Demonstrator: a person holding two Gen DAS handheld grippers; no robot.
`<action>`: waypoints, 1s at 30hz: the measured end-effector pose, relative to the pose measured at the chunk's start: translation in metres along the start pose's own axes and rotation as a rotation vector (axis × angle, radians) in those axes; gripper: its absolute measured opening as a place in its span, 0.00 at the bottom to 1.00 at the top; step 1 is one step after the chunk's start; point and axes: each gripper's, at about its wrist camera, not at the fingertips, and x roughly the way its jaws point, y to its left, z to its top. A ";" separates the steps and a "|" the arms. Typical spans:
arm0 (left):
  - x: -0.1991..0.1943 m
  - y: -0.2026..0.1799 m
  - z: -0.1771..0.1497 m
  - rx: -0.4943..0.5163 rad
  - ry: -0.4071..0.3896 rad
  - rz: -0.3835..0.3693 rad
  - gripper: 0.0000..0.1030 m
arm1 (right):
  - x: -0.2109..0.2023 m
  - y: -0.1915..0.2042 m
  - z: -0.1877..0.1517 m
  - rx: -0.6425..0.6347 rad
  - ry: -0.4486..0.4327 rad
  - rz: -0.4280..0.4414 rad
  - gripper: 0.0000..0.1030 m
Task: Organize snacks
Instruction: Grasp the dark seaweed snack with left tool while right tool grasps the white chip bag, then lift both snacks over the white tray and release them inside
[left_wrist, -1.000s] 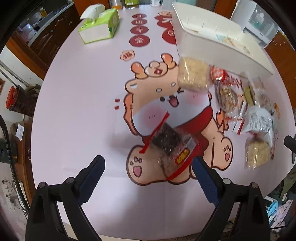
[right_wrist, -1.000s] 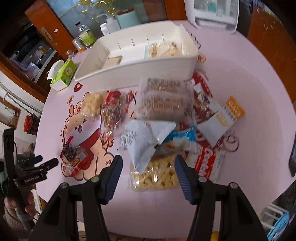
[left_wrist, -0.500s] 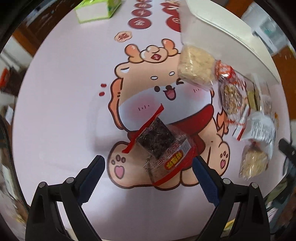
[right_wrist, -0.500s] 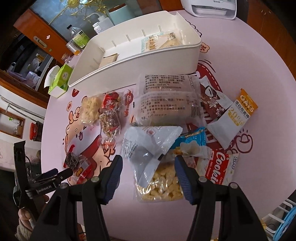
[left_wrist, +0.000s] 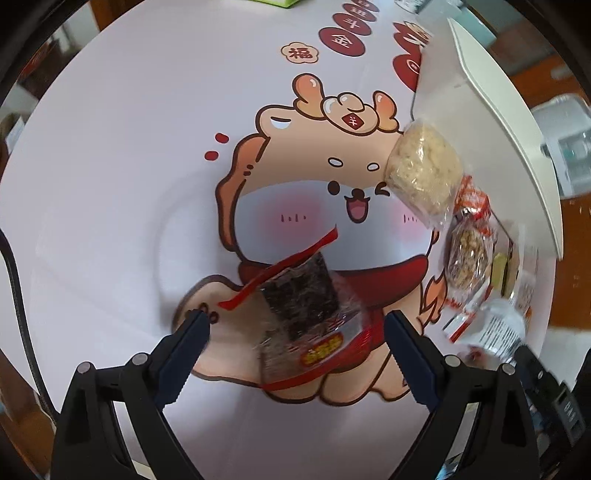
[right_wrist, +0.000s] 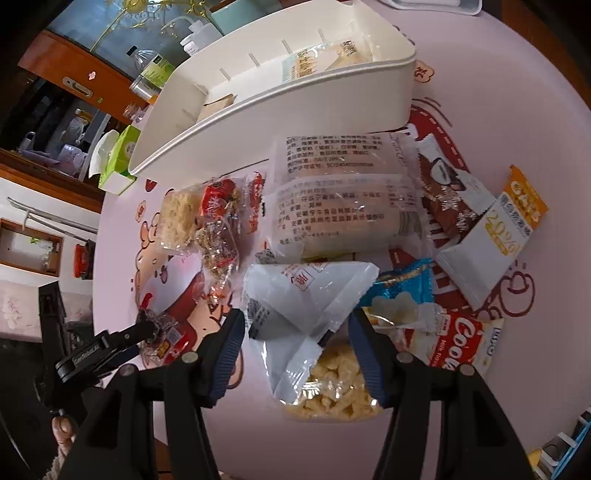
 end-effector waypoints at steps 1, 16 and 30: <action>0.002 0.000 0.000 -0.010 0.000 0.004 0.92 | 0.000 0.001 0.000 -0.002 0.001 0.002 0.57; 0.019 -0.031 0.001 -0.104 -0.015 0.096 0.43 | 0.017 -0.002 0.006 -0.038 0.029 0.069 0.48; -0.015 -0.117 -0.039 0.137 -0.084 0.091 0.42 | -0.029 0.038 0.000 -0.262 -0.096 0.064 0.36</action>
